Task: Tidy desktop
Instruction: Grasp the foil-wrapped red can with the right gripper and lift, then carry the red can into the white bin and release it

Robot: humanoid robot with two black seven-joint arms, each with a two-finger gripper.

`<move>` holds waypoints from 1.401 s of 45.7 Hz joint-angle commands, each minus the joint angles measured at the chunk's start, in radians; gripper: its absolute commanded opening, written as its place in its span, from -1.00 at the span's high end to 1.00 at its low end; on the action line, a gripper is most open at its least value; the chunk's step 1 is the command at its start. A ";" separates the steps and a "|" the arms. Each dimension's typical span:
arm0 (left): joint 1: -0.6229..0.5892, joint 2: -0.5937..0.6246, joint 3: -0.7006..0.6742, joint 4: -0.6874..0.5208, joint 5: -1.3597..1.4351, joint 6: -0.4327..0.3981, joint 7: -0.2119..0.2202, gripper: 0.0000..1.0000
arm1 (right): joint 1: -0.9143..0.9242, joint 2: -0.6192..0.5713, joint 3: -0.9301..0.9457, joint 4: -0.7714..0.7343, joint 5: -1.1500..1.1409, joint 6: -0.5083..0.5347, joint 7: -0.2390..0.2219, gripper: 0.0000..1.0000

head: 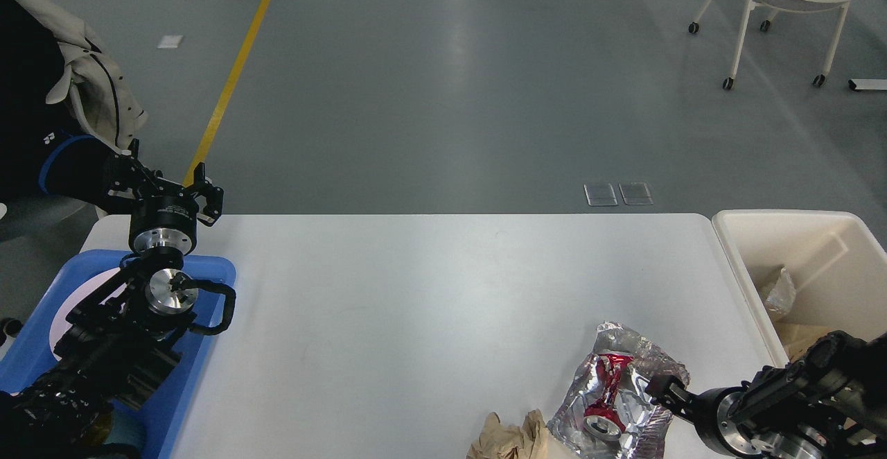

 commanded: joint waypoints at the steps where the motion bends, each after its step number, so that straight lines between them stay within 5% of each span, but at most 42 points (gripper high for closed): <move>1: 0.000 0.000 0.000 0.000 0.000 0.000 0.000 -0.95 | -0.051 0.028 0.013 -0.034 -0.002 -0.033 0.021 0.31; 6: 0.000 0.000 0.000 0.000 -0.001 0.000 0.000 -0.95 | -0.057 0.034 0.012 -0.033 -0.003 -0.048 0.021 0.66; 8: 0.000 0.000 0.000 0.000 0.000 0.000 0.000 -0.95 | -0.055 0.034 0.012 -0.027 -0.006 -0.048 0.023 1.00; 16: 0.000 0.000 0.000 0.000 0.000 0.000 0.000 -0.95 | -0.072 0.037 0.012 0.004 -0.005 -0.171 0.029 1.00; 38: 0.000 0.000 0.000 0.000 0.000 0.000 0.000 -0.95 | -0.051 0.024 -0.008 0.009 -0.005 -0.189 0.029 1.00; 50: 0.000 0.000 0.000 0.000 0.000 0.000 0.000 -0.95 | 0.363 0.014 -0.231 0.107 -0.016 -0.157 0.030 1.00; 56: 0.000 0.000 0.000 0.000 0.000 0.000 0.000 -0.95 | 0.651 0.023 -0.304 0.140 -0.020 0.028 0.032 1.00; 64: 0.000 0.000 0.000 0.000 0.000 0.000 0.000 -0.95 | 0.946 0.066 -0.306 0.147 -0.023 0.574 0.030 1.00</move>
